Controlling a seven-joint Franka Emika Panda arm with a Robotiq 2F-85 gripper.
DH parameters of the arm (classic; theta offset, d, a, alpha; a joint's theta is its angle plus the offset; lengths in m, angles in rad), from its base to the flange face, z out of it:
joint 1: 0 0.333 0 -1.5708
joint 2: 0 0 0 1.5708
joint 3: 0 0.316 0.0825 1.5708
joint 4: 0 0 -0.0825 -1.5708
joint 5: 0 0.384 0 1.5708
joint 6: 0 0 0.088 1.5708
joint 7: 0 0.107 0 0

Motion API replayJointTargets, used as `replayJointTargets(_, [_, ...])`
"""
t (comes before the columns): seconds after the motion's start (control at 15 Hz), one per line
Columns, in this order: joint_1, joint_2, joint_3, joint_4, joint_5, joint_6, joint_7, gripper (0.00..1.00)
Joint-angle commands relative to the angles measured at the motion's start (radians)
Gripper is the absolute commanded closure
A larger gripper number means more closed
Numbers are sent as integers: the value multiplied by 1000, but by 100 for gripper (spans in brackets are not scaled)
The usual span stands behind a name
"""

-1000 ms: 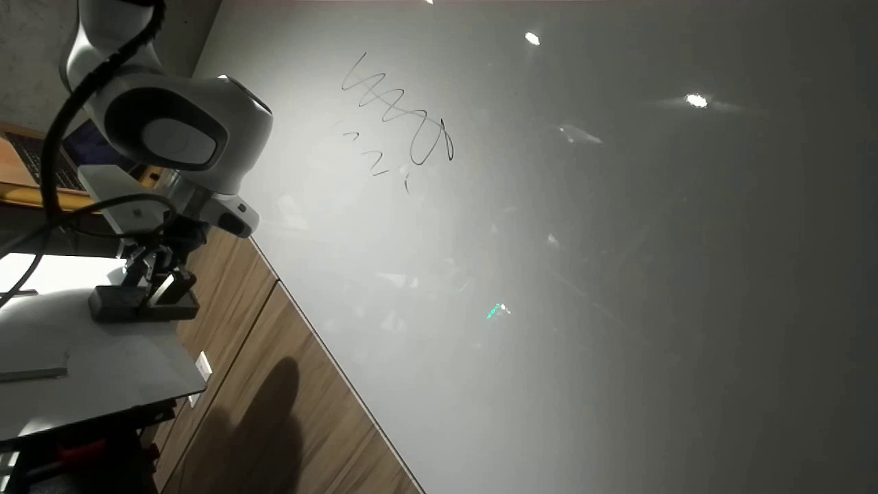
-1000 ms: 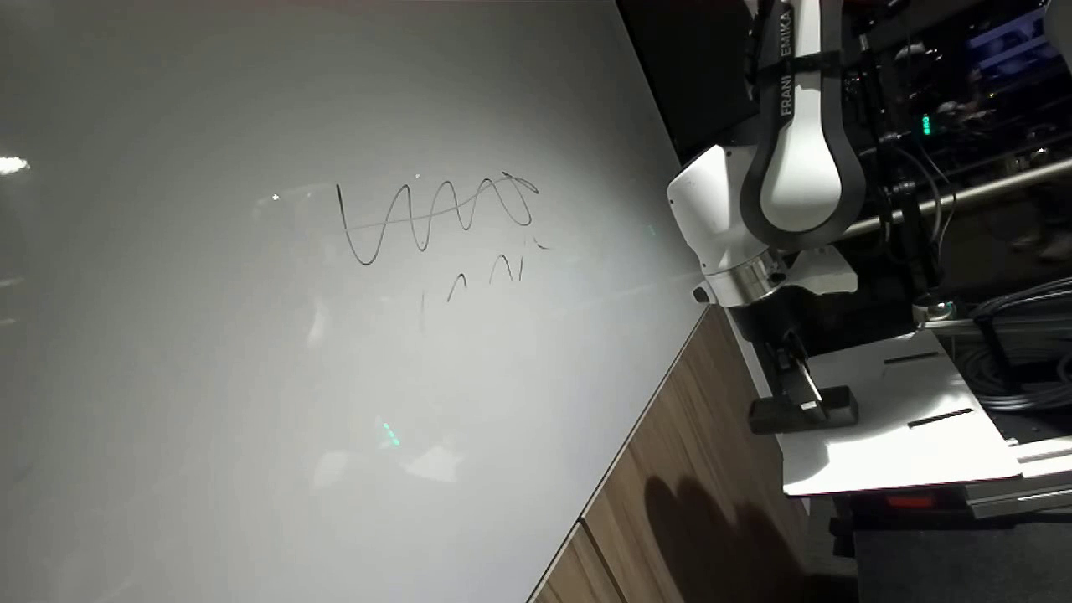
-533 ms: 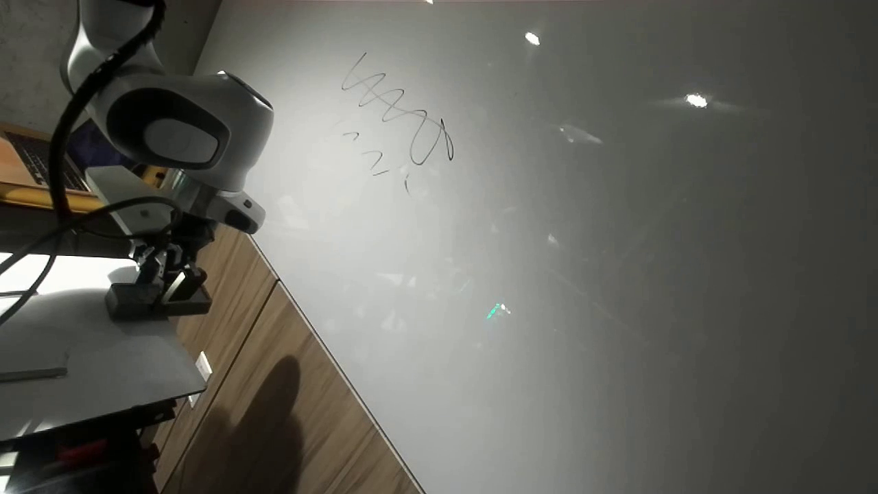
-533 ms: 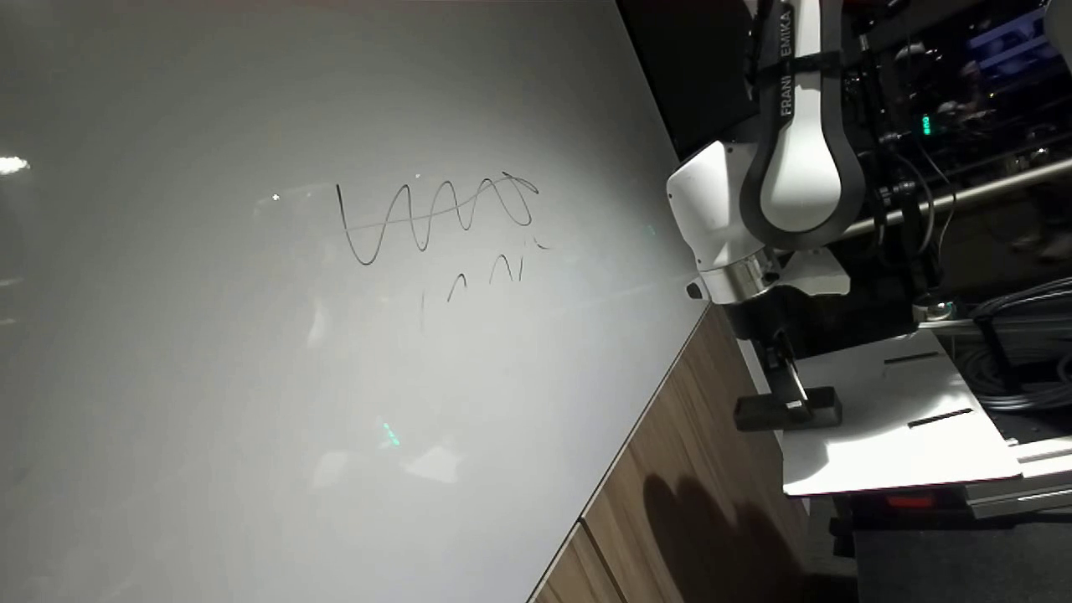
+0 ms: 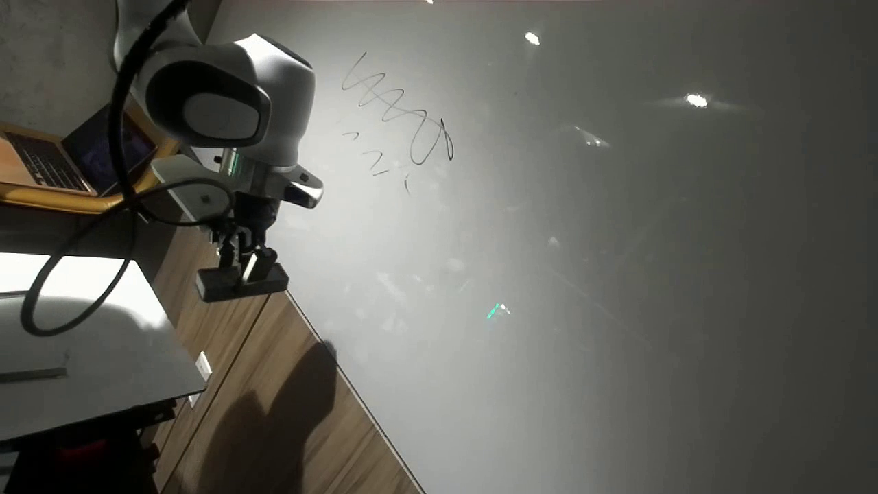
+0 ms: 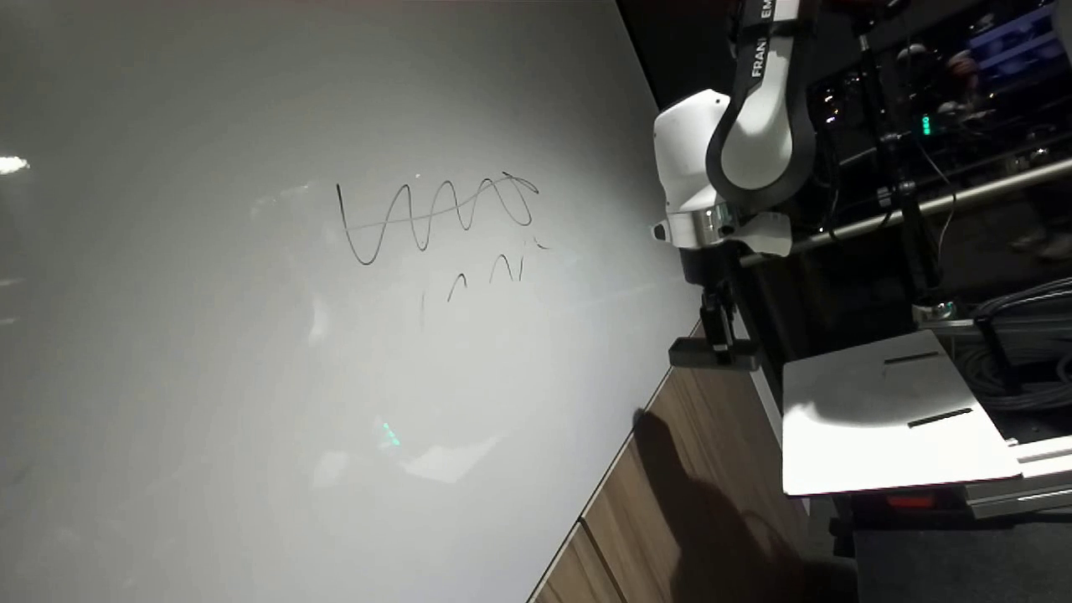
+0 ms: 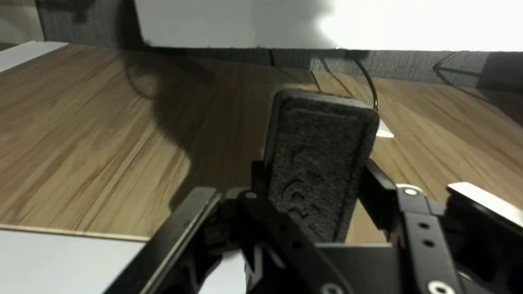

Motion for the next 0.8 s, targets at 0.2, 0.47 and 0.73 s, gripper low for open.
replayJointTargets(0.2, [50,-387,-92,-30,120,-59,-111,68])
replayJointTargets(0.47, [115,-539,-71,-20,120,-57,-90,68])
replayJointTargets(0.73, [170,-545,-67,17,105,25,-92,68])
